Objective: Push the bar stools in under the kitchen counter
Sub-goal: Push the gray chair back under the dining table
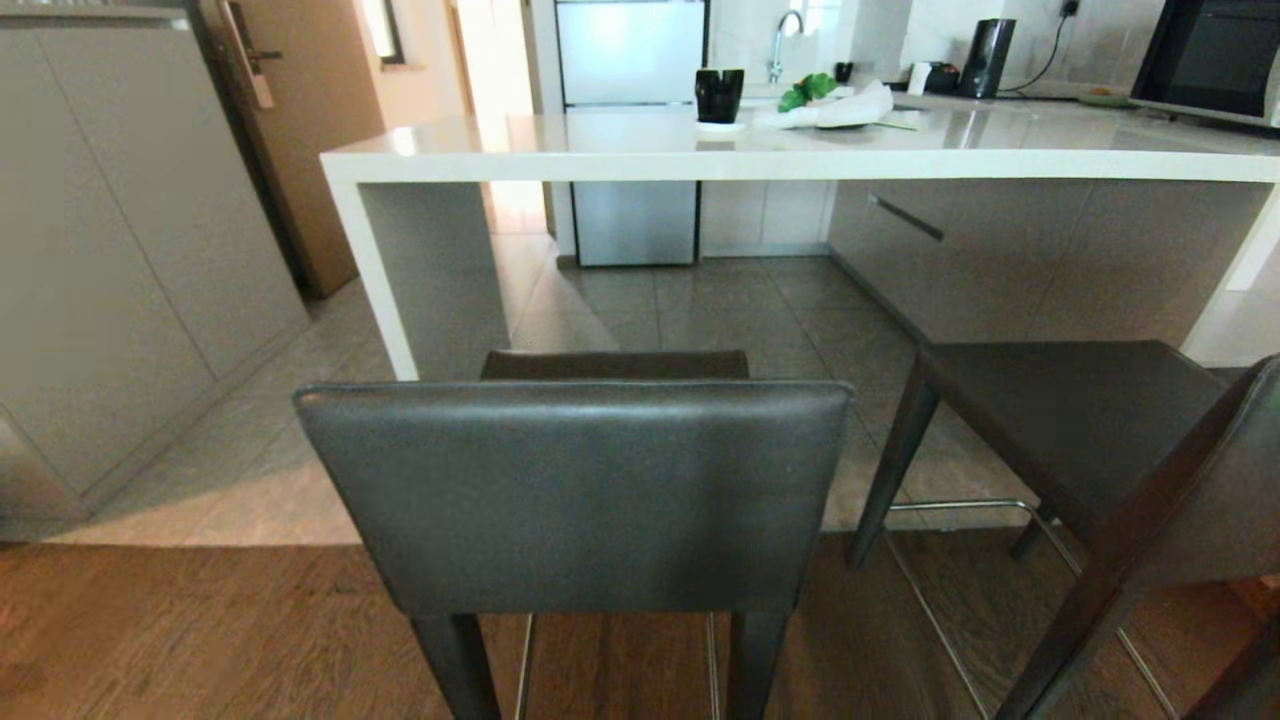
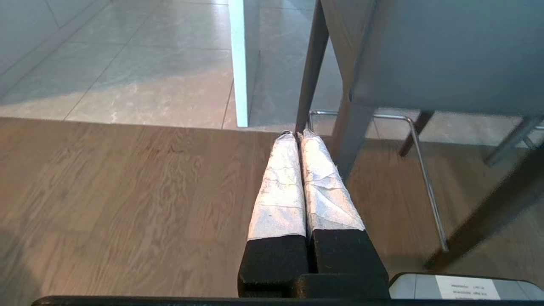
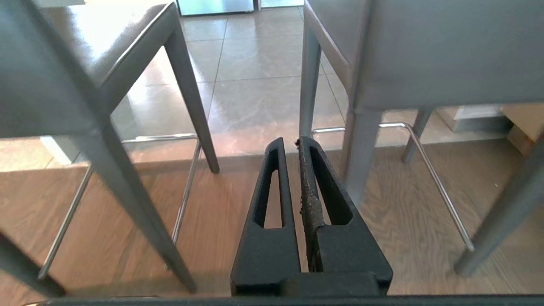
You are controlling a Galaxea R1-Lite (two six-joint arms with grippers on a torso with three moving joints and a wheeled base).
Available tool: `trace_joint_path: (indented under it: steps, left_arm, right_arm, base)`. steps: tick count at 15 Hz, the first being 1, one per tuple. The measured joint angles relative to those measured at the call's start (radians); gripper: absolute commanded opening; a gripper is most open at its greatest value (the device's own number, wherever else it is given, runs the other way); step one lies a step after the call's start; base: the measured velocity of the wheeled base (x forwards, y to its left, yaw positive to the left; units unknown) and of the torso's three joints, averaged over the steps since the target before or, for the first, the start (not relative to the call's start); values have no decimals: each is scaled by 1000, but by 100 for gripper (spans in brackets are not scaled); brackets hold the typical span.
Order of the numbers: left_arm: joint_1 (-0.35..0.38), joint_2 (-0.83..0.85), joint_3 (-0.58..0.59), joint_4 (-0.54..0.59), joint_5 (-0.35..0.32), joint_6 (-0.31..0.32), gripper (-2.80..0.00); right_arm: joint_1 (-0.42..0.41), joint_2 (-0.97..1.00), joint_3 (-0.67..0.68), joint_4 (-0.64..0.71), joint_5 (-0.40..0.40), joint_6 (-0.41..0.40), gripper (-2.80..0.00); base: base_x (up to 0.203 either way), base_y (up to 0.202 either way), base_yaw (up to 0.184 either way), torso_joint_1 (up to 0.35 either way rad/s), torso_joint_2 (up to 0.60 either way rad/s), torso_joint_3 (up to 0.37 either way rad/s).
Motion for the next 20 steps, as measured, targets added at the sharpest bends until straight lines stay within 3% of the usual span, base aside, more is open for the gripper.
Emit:
trace_joint_path:
  steps: [9,20]
  left_arm:
    - [1,0,0,0,0,0,-280]
    - [0,0,0,0,0,0,-280]
  right_arm:
    - [0,0,0,0,0,-1,-280]
    - [0,0,0,0,0,0,-280]
  base:
    - [-30,-6,-1,-2,0,1]
    - [0,-187,1,4,3,2]
